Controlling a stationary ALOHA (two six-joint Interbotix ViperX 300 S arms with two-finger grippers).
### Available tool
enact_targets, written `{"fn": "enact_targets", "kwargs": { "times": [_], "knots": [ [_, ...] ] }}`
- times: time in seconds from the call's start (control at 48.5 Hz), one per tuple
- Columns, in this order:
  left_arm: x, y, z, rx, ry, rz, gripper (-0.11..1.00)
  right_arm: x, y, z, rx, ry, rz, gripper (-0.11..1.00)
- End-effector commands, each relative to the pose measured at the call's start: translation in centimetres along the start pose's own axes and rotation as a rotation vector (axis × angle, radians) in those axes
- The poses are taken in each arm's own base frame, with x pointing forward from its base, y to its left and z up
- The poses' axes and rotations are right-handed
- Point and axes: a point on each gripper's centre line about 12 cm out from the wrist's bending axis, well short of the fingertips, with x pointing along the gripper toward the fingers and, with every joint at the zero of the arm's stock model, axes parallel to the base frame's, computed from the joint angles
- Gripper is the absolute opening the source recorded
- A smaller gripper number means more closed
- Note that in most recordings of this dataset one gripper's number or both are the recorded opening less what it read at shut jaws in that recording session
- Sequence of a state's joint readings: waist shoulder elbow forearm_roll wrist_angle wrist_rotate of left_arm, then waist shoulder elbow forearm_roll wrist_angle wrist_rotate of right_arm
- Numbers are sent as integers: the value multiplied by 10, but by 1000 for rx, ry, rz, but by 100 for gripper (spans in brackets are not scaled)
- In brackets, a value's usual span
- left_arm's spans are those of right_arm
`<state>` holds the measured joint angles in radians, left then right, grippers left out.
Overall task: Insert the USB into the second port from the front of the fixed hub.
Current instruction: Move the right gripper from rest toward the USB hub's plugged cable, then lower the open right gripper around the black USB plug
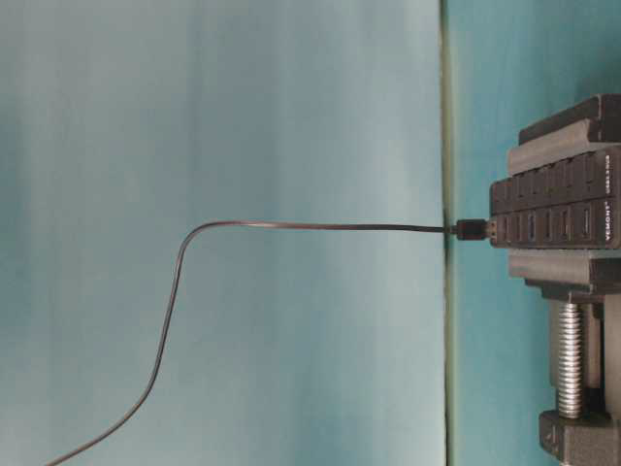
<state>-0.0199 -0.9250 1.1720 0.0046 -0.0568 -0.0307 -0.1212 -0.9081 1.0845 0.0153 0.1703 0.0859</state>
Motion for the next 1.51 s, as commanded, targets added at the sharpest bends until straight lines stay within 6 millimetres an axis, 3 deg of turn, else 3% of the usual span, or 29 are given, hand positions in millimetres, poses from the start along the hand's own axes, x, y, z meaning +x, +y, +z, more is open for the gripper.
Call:
{"fn": "enact_targets", "kwargs": {
  "times": [0.0, 0.371, 0.949, 1.485],
  "knots": [
    [1, 0, 9, 3, -17, 1, 0, 4, -4, 13, 0, 2, -24, -1],
    [3, 1, 8, 2, -2, 7, 0, 36, -21, 20, 15, 117, -97, -1],
    [2, 3, 5, -1, 4, 15, 0, 118, -29, 21, -123, 245, -98, -1],
    [1, 3, 4, -1, 7, 15, 0, 172, -38, -9, -159, 287, -92, -1]
  ]
}}
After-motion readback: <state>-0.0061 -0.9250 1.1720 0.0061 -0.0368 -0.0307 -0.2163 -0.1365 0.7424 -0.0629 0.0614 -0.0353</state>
